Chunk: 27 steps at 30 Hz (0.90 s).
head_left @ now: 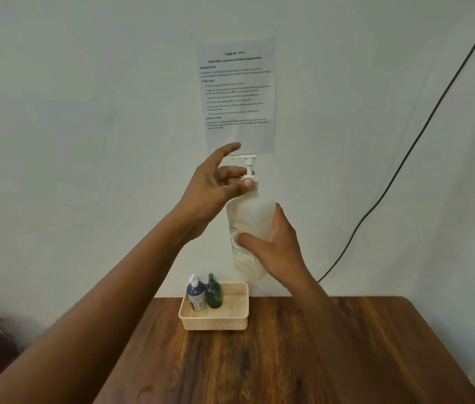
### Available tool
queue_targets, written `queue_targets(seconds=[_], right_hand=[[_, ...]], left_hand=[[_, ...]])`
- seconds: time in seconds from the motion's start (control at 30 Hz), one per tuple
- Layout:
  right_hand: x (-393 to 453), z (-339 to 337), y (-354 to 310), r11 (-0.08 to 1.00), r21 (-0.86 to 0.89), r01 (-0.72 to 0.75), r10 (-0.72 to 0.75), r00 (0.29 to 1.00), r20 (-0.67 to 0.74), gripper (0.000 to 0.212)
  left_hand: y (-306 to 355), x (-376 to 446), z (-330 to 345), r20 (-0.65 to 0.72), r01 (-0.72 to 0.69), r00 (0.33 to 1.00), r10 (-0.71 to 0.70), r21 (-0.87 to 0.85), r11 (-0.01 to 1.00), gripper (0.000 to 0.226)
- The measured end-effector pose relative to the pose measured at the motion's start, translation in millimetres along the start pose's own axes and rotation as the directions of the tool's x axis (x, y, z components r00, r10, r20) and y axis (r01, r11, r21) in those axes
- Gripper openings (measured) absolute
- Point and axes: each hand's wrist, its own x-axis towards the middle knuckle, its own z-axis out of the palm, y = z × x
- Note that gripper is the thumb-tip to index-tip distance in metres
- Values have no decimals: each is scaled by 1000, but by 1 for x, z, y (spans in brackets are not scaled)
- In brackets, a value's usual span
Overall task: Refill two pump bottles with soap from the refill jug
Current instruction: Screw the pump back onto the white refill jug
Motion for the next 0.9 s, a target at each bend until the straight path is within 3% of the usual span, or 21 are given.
queue_targets(seconds=[0.1, 0.17, 0.33, 0.47, 0.57, 0.7, 0.8, 0.9], right_hand=[[2, 2, -5, 1000, -25, 19, -19, 1000, 2, 78], [2, 2, -6, 999, -31, 17, -17, 1000, 9, 78], [-2, -6, -3, 997, 70, 18, -22, 998, 59, 74], [-2, -9, -7, 996, 80, 36, -41, 998, 53, 72], [-1, -10, -9, 997, 63, 42, -44, 999, 31, 74], [1, -10, -14, 998, 26, 51, -51, 999, 18, 76], [1, -9, -13, 999, 8, 52, -52, 998, 19, 76], [-2, -11, -4, 999, 30, 32, -33, 999, 40, 75]], left_hand=[[0, 3, 12, -179, -31, 982, 52, 122, 992, 82], [-1, 4, 13, -181, -31, 982, 57, 143, 989, 83], [1, 3, -4, 132, 26, 991, -6, -149, 989, 75], [4, 4, -9, 269, 36, 963, 17, -188, 982, 62], [8, 4, -8, 195, -4, 980, 28, -121, 993, 57], [11, 2, 7, -126, -105, 985, 118, 108, 989, 62], [7, 1, 12, -119, -125, 983, 143, 145, 982, 55], [4, 2, 4, 56, -58, 997, 61, -51, 997, 45]])
